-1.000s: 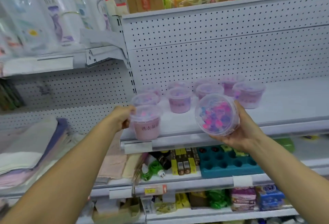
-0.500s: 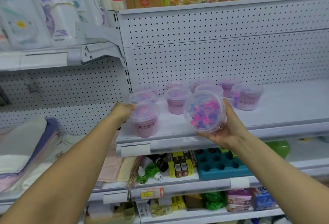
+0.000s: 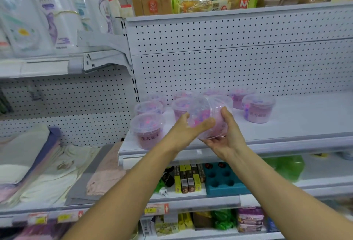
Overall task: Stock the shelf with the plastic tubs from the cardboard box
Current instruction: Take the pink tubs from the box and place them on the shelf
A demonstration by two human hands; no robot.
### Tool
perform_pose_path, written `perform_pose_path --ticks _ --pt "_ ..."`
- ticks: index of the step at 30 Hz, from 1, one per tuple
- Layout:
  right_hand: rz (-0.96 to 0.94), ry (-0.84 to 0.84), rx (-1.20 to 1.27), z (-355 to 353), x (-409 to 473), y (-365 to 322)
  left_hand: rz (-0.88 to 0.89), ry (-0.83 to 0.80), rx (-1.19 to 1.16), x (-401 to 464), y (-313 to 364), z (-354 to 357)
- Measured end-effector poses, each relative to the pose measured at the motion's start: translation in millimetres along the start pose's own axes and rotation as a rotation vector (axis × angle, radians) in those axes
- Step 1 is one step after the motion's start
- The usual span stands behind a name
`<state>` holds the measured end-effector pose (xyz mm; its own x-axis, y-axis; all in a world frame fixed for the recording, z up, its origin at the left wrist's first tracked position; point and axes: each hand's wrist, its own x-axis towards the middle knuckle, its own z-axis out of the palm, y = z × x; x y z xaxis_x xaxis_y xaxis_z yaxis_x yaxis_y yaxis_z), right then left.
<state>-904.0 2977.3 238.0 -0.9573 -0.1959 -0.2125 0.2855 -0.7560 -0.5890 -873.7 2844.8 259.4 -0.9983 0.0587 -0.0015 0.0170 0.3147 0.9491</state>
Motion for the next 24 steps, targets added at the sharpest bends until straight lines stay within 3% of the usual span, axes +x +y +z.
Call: perform_pose_path --ticks 8,14,18,21,24 --pt "0.069 -0.064 -0.441 -12.9 -5.6 -6.0 0.058 0.164 0.045 18.6 5.0 -17.7" --pt "-0.31 0.053 -1.01 0.9 -0.2 -29.5 0.189 0.23 0.52 27.2 16.4 -36.0" --pt "-0.433 -0.024 -1.252 15.5 16.3 -36.7 0.288 0.191 0.74 35.1 17.1 -35.2" --pt "-0.404 0.005 -1.305 21.9 31.5 -36.0 0.313 0.173 0.758 41.2 12.7 -36.2" --pt "-0.354 0.025 -1.205 19.9 38.5 -35.7 0.273 0.138 0.727 41.2 5.6 -47.5"
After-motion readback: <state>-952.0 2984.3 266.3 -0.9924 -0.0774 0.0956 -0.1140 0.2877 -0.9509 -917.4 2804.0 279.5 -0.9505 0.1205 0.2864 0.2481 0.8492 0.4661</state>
